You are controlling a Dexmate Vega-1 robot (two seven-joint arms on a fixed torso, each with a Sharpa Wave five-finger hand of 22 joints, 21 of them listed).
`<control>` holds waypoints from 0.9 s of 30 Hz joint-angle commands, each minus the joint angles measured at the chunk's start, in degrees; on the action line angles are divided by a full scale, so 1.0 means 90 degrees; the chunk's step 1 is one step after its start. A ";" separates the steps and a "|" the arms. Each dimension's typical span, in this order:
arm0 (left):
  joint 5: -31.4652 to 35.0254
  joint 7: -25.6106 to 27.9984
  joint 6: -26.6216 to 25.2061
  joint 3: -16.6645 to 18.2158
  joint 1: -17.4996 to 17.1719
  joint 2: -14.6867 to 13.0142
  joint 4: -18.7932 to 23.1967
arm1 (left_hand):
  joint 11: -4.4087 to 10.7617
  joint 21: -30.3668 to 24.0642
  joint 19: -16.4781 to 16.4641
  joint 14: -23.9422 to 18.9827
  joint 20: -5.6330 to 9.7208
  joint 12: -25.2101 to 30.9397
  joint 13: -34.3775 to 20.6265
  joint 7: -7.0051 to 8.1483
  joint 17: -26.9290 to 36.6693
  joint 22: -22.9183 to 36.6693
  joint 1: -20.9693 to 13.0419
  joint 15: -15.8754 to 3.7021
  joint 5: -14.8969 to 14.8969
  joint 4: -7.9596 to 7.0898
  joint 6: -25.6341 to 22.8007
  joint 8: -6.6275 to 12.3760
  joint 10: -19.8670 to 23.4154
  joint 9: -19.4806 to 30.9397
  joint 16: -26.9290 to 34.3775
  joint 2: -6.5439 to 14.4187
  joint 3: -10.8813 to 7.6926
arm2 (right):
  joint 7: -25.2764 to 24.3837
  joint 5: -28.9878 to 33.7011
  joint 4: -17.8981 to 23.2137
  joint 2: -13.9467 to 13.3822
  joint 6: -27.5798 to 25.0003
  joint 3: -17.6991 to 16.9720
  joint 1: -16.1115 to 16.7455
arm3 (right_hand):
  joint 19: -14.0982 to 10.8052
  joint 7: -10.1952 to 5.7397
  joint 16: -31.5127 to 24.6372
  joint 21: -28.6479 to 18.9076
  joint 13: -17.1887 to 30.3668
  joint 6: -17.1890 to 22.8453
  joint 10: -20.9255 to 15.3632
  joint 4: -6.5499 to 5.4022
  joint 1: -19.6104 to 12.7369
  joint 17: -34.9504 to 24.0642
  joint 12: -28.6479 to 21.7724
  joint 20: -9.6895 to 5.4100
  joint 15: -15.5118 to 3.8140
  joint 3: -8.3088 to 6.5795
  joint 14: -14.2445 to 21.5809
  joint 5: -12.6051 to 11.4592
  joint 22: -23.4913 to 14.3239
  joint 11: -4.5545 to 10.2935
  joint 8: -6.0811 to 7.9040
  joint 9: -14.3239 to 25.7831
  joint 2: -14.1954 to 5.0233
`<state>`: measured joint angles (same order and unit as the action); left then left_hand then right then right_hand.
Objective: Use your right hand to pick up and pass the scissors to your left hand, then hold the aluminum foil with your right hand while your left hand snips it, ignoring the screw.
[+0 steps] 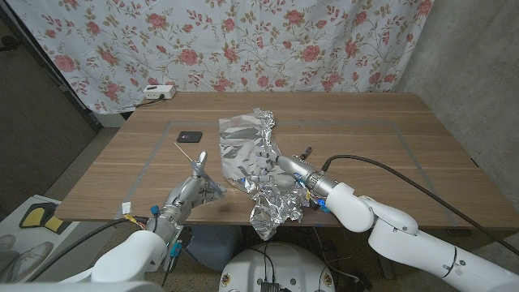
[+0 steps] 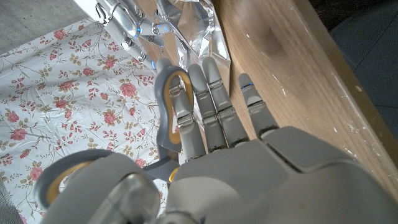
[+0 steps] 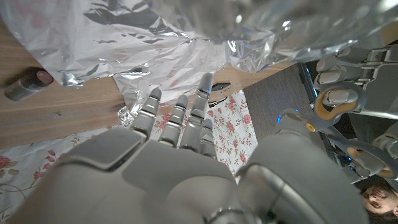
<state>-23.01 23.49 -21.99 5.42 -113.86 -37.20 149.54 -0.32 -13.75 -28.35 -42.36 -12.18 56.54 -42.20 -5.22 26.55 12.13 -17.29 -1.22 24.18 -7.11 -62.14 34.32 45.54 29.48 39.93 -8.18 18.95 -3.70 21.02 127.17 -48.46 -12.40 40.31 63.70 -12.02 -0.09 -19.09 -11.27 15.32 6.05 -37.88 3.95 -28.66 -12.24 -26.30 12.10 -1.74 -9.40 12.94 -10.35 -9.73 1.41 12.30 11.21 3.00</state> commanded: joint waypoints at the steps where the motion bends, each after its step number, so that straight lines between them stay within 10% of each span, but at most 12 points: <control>1: -0.0051 0.0005 -0.0136 -0.0031 0.0134 -0.0004 -0.0017 | 0.0047 0.0016 0.0013 -0.0003 -0.0009 0.0126 -0.0037 -0.0315 0.0003 0.0023 -0.0012 0.0010 0.0027 -0.0020 0.0245 -0.0022 0.0062 0.0025 0.0005 0.0060 0.0043 | 0.0102 0.0768 0.0050 0.0144 -0.0195 0.0197 -0.0006 | -0.0094 0.0039 -0.0056 -0.0053 0.0038 0.0064 -0.0048 0.0039 0.0031 0.0004 -0.0026 -0.0005 -0.0026 -0.0005 0.0113 -0.0035 -0.0022 0.0086 0.0036 0.0009 0.0040; 27: -0.0091 0.0064 -0.0063 -0.0072 0.0145 -0.0013 -0.0074 | 0.0047 0.0041 0.0024 -0.0029 -0.0009 0.0132 -0.0011 -0.0323 -0.0030 0.0028 -0.0016 0.0012 0.0053 -0.0025 0.0205 -0.0084 0.0083 0.0068 0.0024 0.0071 0.0041 | 0.0284 0.1930 -0.0163 0.0415 -0.0184 0.0557 -0.0057 | -0.0147 0.0021 -0.0070 -0.0028 0.0102 0.0027 -0.0179 0.0046 0.0116 0.0007 -0.0072 0.0009 -0.0008 0.0058 0.0201 -0.0038 -0.0021 0.0162 -0.0004 0.0009 0.0087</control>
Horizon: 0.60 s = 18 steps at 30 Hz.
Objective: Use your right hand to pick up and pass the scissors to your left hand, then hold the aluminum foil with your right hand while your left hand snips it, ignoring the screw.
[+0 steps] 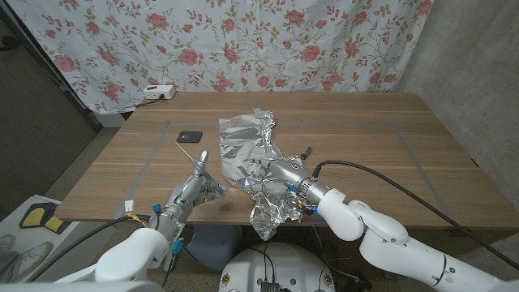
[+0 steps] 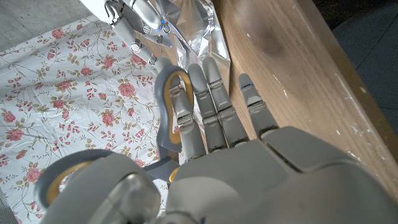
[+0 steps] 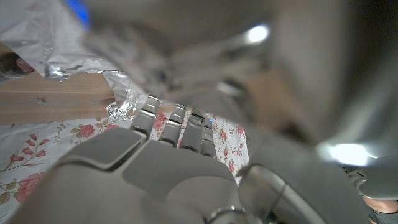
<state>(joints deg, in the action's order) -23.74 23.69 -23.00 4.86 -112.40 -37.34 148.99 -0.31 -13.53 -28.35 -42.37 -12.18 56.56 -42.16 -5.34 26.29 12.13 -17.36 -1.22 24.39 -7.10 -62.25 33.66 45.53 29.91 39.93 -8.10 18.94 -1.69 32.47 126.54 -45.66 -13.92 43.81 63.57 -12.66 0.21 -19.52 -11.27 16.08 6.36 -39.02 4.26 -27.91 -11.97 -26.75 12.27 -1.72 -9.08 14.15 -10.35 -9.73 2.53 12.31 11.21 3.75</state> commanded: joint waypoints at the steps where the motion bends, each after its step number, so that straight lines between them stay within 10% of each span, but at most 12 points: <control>1: -0.0003 0.0045 0.0070 -0.0009 -0.0027 0.0007 -0.0015 | 0.0048 0.0017 0.0024 -0.0033 -0.0009 0.0129 -0.0004 -0.0295 -0.0003 0.0029 -0.0008 0.0015 0.0029 -0.0026 0.0216 -0.0009 0.0092 0.0026 0.0026 0.0064 0.0042 | 0.0072 0.0751 -0.0098 0.0109 -0.0036 0.0188 -0.0046 | -0.0075 -0.0020 -0.0020 -0.0025 0.0023 0.0020 -0.0058 0.0018 0.0019 -0.0021 -0.0025 -0.0010 -0.0012 0.0017 0.0066 -0.0042 -0.0021 0.0056 0.0005 0.0009 -0.0004; 12: 0.0007 0.0008 0.0102 0.0008 -0.0036 -0.0014 -0.0023 | 0.0053 0.0020 0.0013 -0.0066 -0.0009 0.0155 -0.0023 -0.0282 -0.0003 0.0031 -0.0010 0.0004 0.0037 -0.0030 0.0166 -0.0032 0.0115 0.0035 0.0053 0.0075 0.0039 | 0.0239 0.1319 -0.0126 0.0137 -0.0148 0.0249 -0.0004 | -0.0222 -0.0174 0.0050 -0.0034 0.0173 0.0076 -0.0216 0.0282 -0.0512 -0.0030 -0.0184 -0.0040 -0.0135 -0.0254 0.0056 -0.0079 -0.0024 0.0351 0.0003 0.0007 -0.0291; 18: 0.0002 0.0010 0.0098 -0.0028 0.0010 -0.0020 -0.0025 | 0.0059 0.0022 0.0010 -0.0071 -0.0009 0.0158 -0.0014 -0.0277 -0.0008 0.0032 -0.0008 -0.0003 0.0040 -0.0033 0.0155 -0.0047 0.0130 0.0040 0.0058 0.0080 0.0039 | 0.0265 0.1447 -0.0147 0.0129 -0.0156 0.0211 0.0042 | -0.0561 -0.0272 0.0067 -0.0071 0.0336 0.0206 -0.0473 0.0624 -0.1373 -0.0028 -0.0458 -0.0049 -0.0362 -0.0670 0.0308 -0.0097 -0.0016 0.0458 0.0010 0.0004 -0.0589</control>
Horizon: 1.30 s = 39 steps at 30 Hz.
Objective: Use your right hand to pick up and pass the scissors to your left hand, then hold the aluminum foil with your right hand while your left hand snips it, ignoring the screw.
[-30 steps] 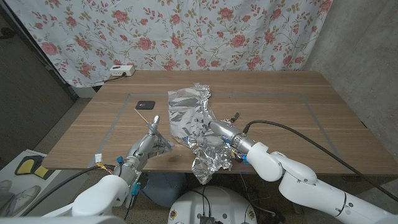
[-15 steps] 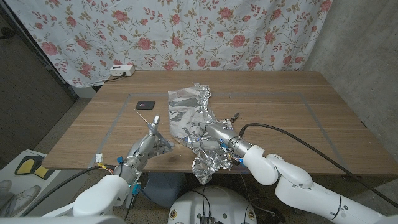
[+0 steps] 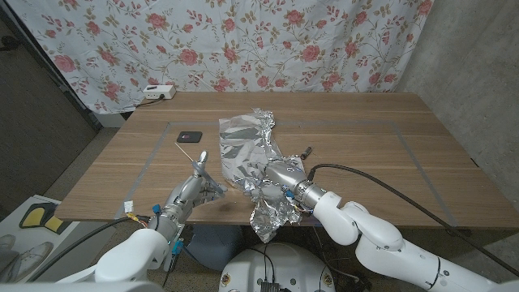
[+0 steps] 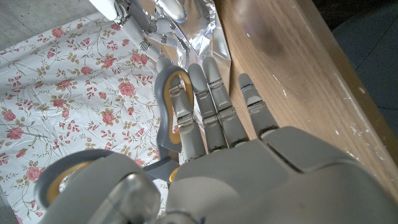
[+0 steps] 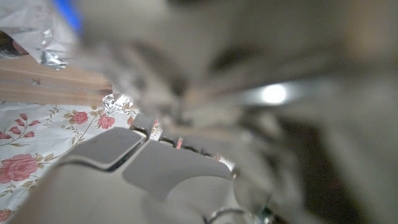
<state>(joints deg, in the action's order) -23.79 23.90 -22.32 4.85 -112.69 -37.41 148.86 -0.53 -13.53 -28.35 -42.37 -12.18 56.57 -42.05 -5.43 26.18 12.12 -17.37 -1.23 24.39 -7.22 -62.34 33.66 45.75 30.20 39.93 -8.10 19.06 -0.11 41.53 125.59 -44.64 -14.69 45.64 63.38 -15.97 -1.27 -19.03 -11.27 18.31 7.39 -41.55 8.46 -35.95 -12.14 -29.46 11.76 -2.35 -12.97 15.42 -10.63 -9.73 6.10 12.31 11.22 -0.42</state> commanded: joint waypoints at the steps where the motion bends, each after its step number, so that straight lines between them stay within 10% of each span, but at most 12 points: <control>1: 0.0015 -0.0003 0.0009 -0.0039 0.0055 -0.0018 -0.0006 | 0.0079 0.0022 0.0009 -0.0066 -0.0009 0.0155 -0.0024 -0.0272 0.0005 0.0032 -0.0007 0.0001 0.0040 -0.0021 0.0159 -0.0050 0.0107 0.0002 0.0058 0.0080 0.0027 | 0.0098 0.0443 -0.0045 0.0012 -0.0056 -0.0001 0.0068 | -0.0220 -0.0128 0.0019 -0.0071 0.0097 0.0123 -0.0235 0.0179 -0.0565 -0.0007 -0.0183 0.0004 -0.0330 -0.0274 0.0184 -0.0072 -0.0015 0.0068 0.0018 0.0003 -0.0133; 8: 0.0000 0.0018 -0.0048 -0.0050 0.0093 -0.0040 0.0036 | 0.0078 0.0026 0.0009 -0.0071 -0.0009 0.0154 -0.0006 -0.0267 0.0015 0.0033 -0.0006 -0.0002 0.0044 -0.0024 0.0150 -0.0060 0.0126 0.0025 0.0073 0.0086 0.0026 | -0.0027 0.0598 -0.0096 0.0007 0.0006 -0.0054 0.0119 | -0.0438 -0.0285 0.0087 -0.0017 0.0043 0.0346 -0.0568 0.0276 -0.2104 0.0036 -0.0318 -0.0200 -0.0680 -0.0950 0.0535 -0.0294 -0.0003 0.0409 0.0025 0.0003 -0.0232; 14: -0.0025 0.0041 -0.0099 -0.0095 0.0150 -0.0048 0.0041 | 0.0088 0.0031 0.0014 -0.0068 -0.0009 0.0157 -0.0003 -0.0258 0.0007 0.0034 -0.0005 0.0004 0.0047 -0.0027 0.0131 -0.0073 0.0132 0.0031 0.0075 0.0092 0.0025 | -0.0416 0.0473 -0.0167 0.0019 0.0128 -0.0230 0.0263 | -0.0668 -0.0497 0.0055 -0.0035 0.0080 0.0703 -0.1059 0.0226 -0.2749 0.0011 -0.0545 -0.0434 -0.0966 -0.1334 0.0942 -0.0490 0.0001 0.0568 0.0078 0.0001 -0.0393; 39: -0.0237 0.0178 -0.0670 -0.0604 0.1054 -0.0482 0.0130 | 0.0090 0.0037 0.0006 -0.0086 -0.0008 0.0187 -0.0046 -0.0240 -0.0001 0.0036 -0.0016 -0.0016 0.0056 -0.0032 0.0102 -0.0120 0.0118 0.0070 0.0102 0.0119 0.0017 | -0.2022 -0.0366 -0.0208 -0.0542 0.1174 -0.1560 0.0676 | -0.1001 -0.0687 -0.0245 -0.0080 0.0545 0.0791 -0.0768 0.0123 -0.3259 -0.0453 -0.0880 -0.0721 -0.1154 -0.1119 0.1099 -0.0404 -0.0026 0.0625 -0.0039 0.0017 -0.0778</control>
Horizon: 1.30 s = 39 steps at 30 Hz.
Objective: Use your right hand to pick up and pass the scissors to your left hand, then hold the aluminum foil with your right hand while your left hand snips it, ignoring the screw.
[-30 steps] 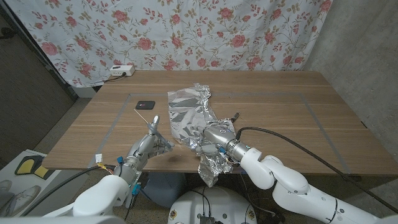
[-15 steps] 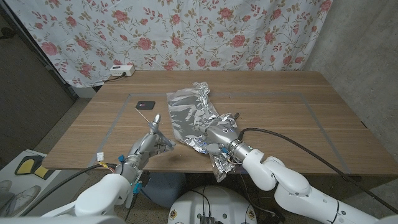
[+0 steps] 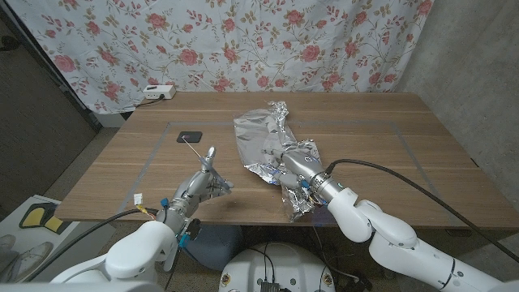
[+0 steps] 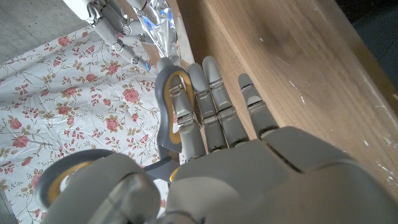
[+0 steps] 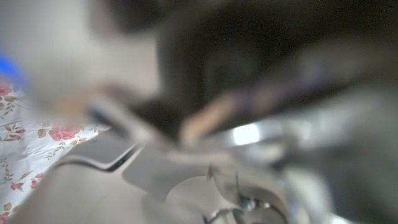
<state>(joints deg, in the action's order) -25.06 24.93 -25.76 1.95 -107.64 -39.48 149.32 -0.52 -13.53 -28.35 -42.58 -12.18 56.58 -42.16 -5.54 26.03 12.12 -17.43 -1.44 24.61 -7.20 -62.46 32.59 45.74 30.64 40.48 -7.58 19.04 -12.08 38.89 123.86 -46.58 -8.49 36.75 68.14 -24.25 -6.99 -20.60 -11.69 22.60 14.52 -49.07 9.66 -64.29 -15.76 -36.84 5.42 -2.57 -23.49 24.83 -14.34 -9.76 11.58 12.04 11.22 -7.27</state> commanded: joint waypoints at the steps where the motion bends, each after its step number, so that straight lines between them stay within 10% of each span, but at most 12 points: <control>1: -0.0097 0.0068 -0.0310 -0.0335 0.0567 -0.0283 0.0081 | 0.0085 0.0037 0.0005 -0.0062 -0.0008 0.0186 -0.0030 -0.0223 0.0016 0.0037 -0.0012 0.0007 0.0031 -0.0034 0.0122 -0.0003 0.0127 0.0027 0.0042 0.0064 0.0018 | -0.0760 -0.0036 -0.0032 -0.0342 0.0533 -0.0598 0.0153 | -0.0085 -0.0054 -0.0073 -0.0033 0.0075 -0.0002 0.0080 -0.0011 -0.0114 -0.0056 -0.0063 -0.0021 -0.1129 0.0055 0.0053 0.0010 -0.0023 0.0016 -0.0011 0.0017 -0.0018; 20: -0.0629 -0.0059 -0.1012 -0.1440 0.2318 -0.0863 -0.0080 | 0.0105 0.0034 -0.0017 -0.0072 -0.0008 0.0188 -0.0034 -0.0221 0.0022 0.0038 -0.0057 -0.0008 0.0022 -0.0031 0.0103 -0.0031 0.0115 0.0064 0.0069 0.0116 -0.0002 | -0.1361 0.0511 -0.0337 -0.0616 0.0943 -0.1016 0.0203 | -0.0187 -0.0173 -0.0143 -0.0054 0.0211 -0.0027 0.0189 -0.0029 -0.0209 -0.0196 -0.0171 -0.0158 -0.1144 0.0190 0.0045 0.0052 -0.0036 0.0050 -0.0042 0.0025 -0.0074; 39: -0.1112 -0.0334 -0.1021 -0.1679 0.2987 -0.1601 -0.0242 | 0.0109 0.0043 -0.0013 -0.0027 -0.0008 0.0179 -0.0026 -0.0240 0.0024 0.0038 -0.0096 0.0007 0.0006 -0.0028 0.0117 -0.0083 0.0090 0.0098 0.0073 0.0141 -0.0003 | -0.1117 0.0833 -0.0468 -0.0939 0.1051 -0.1220 -0.0055 | -0.0238 -0.0296 -0.0165 -0.0062 0.0181 0.0084 0.0251 -0.0054 -0.0267 -0.0282 -0.0177 -0.0296 -0.1158 0.0294 0.0004 0.0104 -0.0046 0.0063 -0.0016 0.0031 -0.0127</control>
<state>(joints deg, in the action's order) -32.24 23.96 -34.05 -11.47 -84.95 -49.97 147.89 -0.52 -13.53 -28.35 -42.58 -12.18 57.19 -42.34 -5.55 26.18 12.39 -18.10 -1.44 24.61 -7.19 -62.46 32.16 45.74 31.23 40.90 -6.93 19.03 -23.52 44.83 120.40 -53.40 -0.20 26.52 69.11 -26.40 -9.33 -21.92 -11.69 24.10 14.83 -46.92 9.31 -66.02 -17.97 -38.16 3.23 -2.57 -20.91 24.83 -13.46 -10.02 11.88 11.65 11.33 -8.41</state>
